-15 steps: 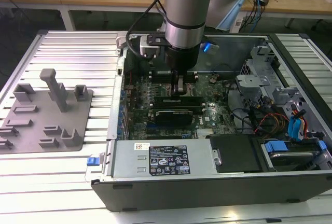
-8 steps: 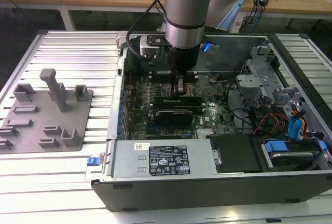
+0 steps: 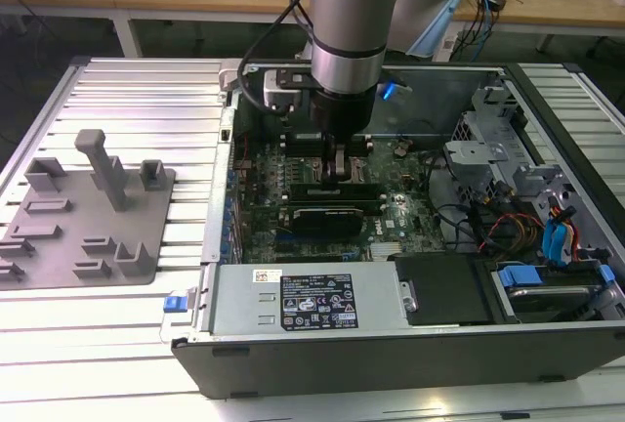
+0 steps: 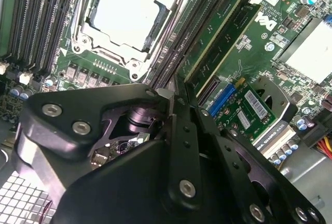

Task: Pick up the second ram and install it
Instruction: 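Insert the second ram into the second slot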

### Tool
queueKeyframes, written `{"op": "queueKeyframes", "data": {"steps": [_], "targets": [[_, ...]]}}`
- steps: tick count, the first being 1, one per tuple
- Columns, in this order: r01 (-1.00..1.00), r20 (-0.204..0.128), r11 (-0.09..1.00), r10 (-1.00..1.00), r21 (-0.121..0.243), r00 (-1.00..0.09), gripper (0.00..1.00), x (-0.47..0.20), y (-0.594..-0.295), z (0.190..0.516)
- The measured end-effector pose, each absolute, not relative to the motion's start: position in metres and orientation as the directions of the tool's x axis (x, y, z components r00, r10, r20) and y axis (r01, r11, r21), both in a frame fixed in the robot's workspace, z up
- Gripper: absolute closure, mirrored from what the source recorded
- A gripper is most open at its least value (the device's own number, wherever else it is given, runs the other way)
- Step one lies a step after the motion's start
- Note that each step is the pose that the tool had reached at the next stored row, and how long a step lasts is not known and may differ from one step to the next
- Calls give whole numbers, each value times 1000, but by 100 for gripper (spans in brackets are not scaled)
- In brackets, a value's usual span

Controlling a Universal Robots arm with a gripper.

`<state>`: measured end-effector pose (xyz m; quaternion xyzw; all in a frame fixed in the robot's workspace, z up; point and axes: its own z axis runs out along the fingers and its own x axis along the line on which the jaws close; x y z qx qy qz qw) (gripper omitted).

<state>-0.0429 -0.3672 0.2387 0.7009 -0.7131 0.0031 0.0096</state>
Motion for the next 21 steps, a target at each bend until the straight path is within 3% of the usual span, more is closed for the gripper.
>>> {"op": "queueKeyframes", "data": {"steps": [21], "targets": [[-1000,9,17,-1000,9,-17,91,-43,-369,225]]}}
